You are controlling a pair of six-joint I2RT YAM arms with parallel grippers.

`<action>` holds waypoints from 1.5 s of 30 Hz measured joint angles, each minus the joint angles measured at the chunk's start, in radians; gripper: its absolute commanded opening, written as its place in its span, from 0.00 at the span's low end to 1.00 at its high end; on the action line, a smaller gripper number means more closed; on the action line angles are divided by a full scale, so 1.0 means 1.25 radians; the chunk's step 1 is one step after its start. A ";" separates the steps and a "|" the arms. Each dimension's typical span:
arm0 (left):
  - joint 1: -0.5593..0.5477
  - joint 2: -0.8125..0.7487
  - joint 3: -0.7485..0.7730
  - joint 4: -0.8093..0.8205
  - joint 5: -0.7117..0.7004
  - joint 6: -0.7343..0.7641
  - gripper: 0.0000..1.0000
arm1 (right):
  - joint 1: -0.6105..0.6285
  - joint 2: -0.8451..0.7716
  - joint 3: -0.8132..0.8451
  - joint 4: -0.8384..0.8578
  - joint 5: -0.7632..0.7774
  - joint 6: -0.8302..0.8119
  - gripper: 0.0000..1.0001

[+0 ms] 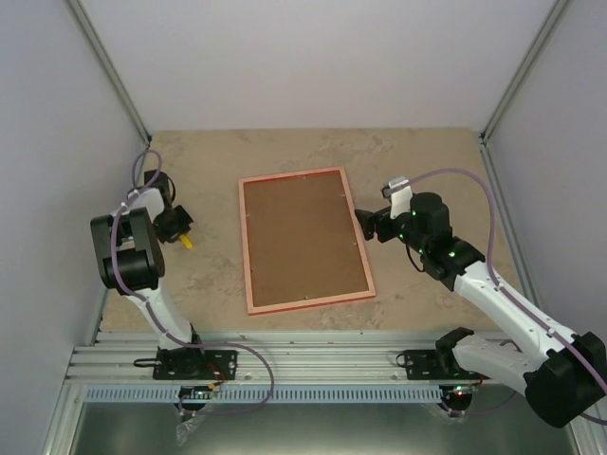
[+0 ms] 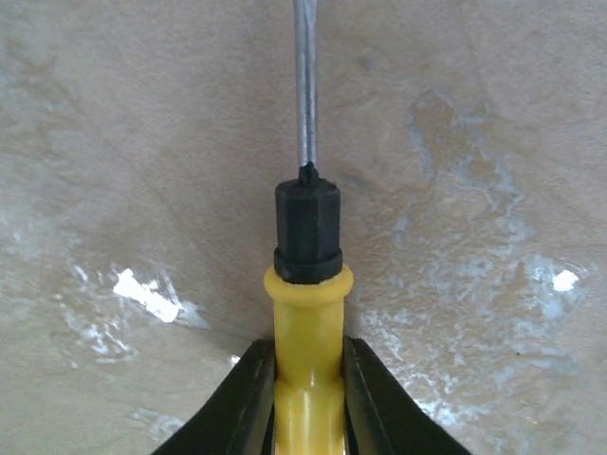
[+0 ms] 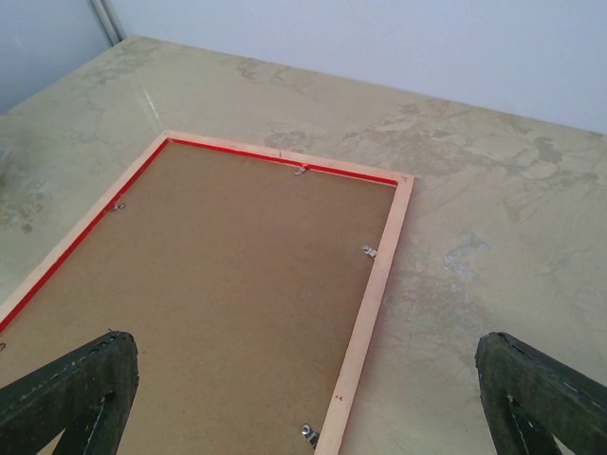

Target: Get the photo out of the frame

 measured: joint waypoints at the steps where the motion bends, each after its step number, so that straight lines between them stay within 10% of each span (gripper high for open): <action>1: 0.000 -0.001 -0.001 0.000 0.006 0.001 0.13 | 0.000 0.000 0.000 0.000 -0.002 0.000 0.98; 14: -0.030 -0.107 -0.031 -0.023 0.068 -0.015 0.00 | 0.000 -0.012 0.000 0.010 -0.071 -0.002 0.98; 30: -0.293 -0.304 0.012 -0.035 0.132 -0.033 0.00 | 0.000 -0.120 0.003 0.066 -0.195 0.063 0.98; 45: -0.523 -0.384 -0.026 0.059 0.240 -0.015 0.00 | 0.018 0.091 0.096 0.041 -0.327 0.215 0.88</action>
